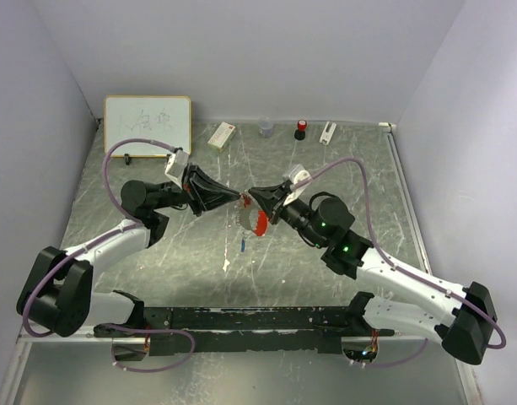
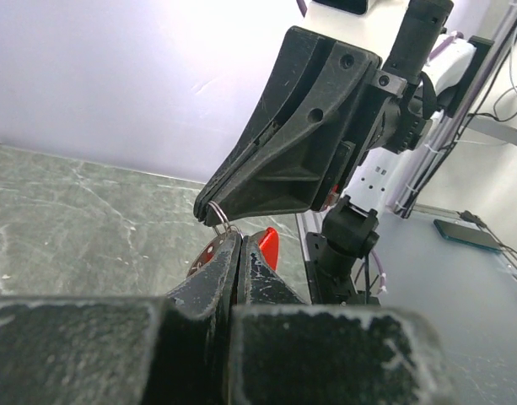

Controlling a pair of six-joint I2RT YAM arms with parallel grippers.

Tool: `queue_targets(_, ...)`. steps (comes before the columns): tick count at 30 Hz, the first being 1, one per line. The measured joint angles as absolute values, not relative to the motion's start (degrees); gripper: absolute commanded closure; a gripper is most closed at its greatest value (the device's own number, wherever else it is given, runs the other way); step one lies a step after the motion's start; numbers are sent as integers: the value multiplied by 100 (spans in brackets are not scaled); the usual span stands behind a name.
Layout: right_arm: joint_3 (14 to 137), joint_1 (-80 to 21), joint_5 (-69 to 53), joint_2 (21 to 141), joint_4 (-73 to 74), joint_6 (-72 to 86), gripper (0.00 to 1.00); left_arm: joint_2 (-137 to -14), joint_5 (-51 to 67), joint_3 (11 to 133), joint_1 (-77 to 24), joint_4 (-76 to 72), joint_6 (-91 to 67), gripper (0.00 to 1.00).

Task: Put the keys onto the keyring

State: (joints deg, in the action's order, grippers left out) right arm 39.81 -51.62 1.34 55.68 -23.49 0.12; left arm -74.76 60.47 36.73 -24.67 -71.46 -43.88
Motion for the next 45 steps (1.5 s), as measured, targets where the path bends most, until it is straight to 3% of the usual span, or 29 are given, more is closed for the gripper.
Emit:
queue_targets(19, 4047, -5030, 615, 5898, -2794, 2215, 100, -6694, 5076, 3607, -2751, -5387, -2714, 93)
queue_targets(45, 4372, -4982, 797, 6287, -2255, 2110, 100, -6615, 4359, 3959, -2971, -4016, -1765, 93)
